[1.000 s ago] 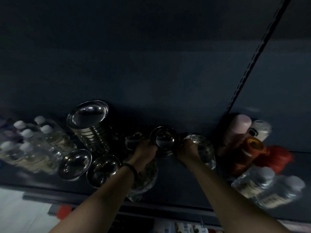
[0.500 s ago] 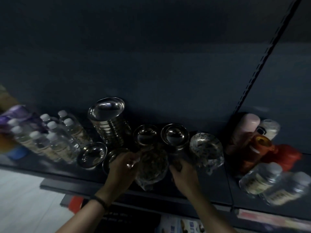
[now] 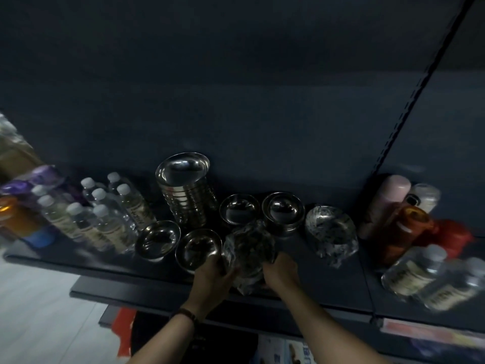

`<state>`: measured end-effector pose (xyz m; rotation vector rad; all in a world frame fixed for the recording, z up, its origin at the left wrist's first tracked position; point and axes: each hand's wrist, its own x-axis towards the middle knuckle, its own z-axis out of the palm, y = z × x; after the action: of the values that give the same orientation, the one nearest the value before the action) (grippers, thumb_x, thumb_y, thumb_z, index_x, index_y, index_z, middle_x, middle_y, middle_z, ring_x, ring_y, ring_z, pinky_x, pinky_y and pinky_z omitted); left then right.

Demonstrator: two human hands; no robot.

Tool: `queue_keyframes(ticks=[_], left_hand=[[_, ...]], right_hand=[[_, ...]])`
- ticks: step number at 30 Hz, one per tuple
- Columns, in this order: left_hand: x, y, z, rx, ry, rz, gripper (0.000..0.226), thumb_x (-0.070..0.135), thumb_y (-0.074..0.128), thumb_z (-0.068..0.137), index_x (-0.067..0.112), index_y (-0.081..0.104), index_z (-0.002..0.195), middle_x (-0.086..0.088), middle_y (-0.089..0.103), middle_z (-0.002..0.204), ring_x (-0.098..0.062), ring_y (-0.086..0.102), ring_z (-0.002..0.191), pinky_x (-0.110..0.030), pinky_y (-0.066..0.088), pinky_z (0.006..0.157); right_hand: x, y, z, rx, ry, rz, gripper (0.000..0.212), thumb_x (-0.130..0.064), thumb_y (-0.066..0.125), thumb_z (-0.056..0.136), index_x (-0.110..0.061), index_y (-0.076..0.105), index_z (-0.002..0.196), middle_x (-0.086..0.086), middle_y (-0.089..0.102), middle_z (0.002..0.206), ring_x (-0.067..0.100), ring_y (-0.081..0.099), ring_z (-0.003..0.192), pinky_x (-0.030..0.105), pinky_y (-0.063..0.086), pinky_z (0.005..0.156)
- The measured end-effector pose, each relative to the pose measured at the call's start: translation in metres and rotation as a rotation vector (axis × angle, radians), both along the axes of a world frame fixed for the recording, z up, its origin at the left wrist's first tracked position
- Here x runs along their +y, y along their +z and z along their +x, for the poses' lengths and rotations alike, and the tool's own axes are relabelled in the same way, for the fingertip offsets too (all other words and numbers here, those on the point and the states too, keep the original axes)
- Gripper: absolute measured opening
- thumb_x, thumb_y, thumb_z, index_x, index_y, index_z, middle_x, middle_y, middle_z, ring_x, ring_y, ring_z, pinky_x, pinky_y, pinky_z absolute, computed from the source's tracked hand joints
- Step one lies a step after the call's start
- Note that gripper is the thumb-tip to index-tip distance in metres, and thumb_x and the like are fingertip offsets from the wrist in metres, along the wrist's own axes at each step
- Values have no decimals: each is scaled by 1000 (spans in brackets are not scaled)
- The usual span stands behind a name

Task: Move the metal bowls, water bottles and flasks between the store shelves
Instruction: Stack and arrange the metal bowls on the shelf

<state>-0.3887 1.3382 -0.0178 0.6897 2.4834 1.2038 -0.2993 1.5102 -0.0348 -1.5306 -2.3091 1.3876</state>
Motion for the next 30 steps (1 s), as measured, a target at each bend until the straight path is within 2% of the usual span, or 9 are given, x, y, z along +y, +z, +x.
queue_keyframes(ticks=[5,9,12,15,17,20,22,25,30], left_hand=[[-1,-6,-3,-56,3,67,20,24,86,90,22,69,100,15,73,83,15,66,75,-4,46,68],[-5,-14,-8,-150,-37,104,17,35,76,97,23,79,85,5,80,76,-13,79,74,-41,66,73],[1,-14,-7,-273,22,211,20,11,71,98,13,78,79,-11,79,74,-39,79,74,-52,66,73],[15,-7,-1,-442,27,275,22,-9,63,98,-5,71,78,-21,72,71,-36,68,72,-42,60,69],[28,-5,2,-423,8,256,20,-8,71,91,5,69,75,-19,71,68,-31,65,68,-42,58,67],[46,2,8,-137,-36,159,25,3,81,77,19,61,80,-3,71,69,-20,67,66,-41,62,66],[59,13,16,138,-141,149,29,1,79,77,21,58,76,6,64,68,-6,59,65,-29,51,65],[78,25,22,290,-223,188,24,0,77,81,23,70,82,15,69,76,-1,65,74,-10,44,70],[118,38,31,75,-332,154,19,15,64,103,20,78,116,10,80,108,-7,74,102,-14,51,90]], right_hand=[[-12,13,19,78,-36,53,40,-32,70,95,-11,71,129,17,73,129,38,67,122,36,53,92],[-13,32,46,145,-82,76,38,-37,70,96,-12,71,125,12,75,120,30,71,107,27,47,79],[-8,47,69,168,-103,93,23,-38,68,101,-15,68,107,0,72,97,4,58,73,14,42,56],[-1,57,89,197,-147,95,21,-36,68,101,-16,68,107,-12,63,83,-5,53,69,7,36,47],[5,64,100,213,-171,106,21,-34,68,101,-14,71,108,-10,66,82,-2,57,70,7,37,46],[11,77,114,197,-195,141,14,-32,66,102,-18,68,104,-7,65,81,1,58,70,8,39,43],[18,80,122,186,-207,177,16,-29,65,102,-15,72,106,-5,66,79,2,59,67,9,39,42],[29,88,133,174,-268,225,19,-31,68,101,-15,75,108,-6,67,78,1,58,65,11,40,46],[53,95,150,216,-329,250,13,-34,70,98,-23,76,96,-12,66,78,15,65,81,13,41,56]])
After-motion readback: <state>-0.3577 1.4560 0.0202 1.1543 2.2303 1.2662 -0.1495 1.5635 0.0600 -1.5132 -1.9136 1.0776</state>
